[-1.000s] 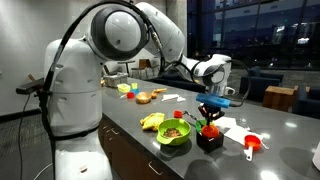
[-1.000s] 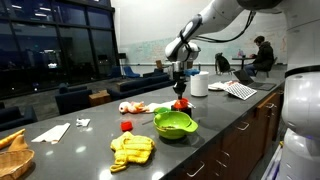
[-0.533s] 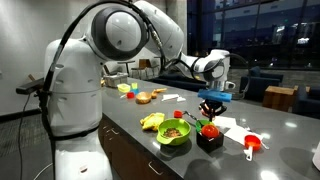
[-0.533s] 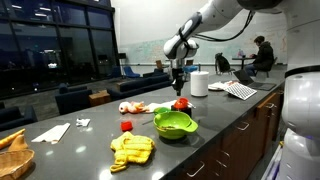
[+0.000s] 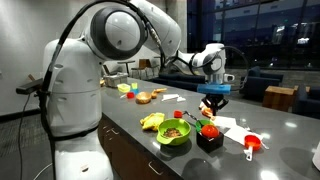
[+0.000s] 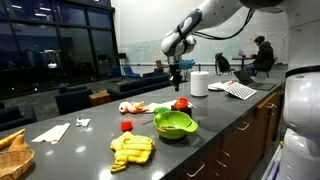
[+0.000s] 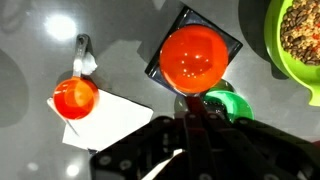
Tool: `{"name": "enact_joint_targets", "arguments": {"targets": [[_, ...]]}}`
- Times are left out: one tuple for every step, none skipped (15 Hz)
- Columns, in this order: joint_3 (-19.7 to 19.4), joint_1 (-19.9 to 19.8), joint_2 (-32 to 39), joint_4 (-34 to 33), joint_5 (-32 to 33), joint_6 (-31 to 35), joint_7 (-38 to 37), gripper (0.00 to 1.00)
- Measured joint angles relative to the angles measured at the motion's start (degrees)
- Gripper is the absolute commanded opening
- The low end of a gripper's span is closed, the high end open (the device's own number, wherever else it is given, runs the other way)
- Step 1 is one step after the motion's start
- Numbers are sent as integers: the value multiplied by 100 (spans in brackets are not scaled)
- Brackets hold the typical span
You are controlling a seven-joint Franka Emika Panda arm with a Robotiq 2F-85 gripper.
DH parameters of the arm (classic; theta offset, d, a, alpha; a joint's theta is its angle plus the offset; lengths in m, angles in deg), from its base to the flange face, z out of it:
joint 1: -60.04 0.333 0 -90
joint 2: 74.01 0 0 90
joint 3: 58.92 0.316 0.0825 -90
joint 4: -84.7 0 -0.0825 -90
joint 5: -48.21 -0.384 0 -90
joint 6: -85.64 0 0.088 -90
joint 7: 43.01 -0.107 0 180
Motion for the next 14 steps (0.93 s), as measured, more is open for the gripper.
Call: {"name": "enact_joint_targets", "arguments": {"targets": [[5,20,-24,-10,9,1,-39,0],[10,38,-51,-18,10,1,-69,0],[18,49,-84,-20,10,1,-95,26],[28,59,-116,-21,10,1,-100,27],[36,67,-144,-20,8,-1,-99,30],[42,67,-173,-16,-6,-2,-98,37],[43,64,-200,-12,-35,-3,-94,43],[31,44,-230,-2,-84,-2,-92,50],[7,4,-267,11,-147,-2,-92,56],[-49,-64,-315,24,-247,-2,-87,64],[-122,-152,-375,39,-364,-4,-76,70],[-221,-258,-441,54,-478,-8,-59,77],[-340,-379,-519,73,-586,-9,-46,84],[-470,-504,-604,97,-688,-8,-43,91]]}}
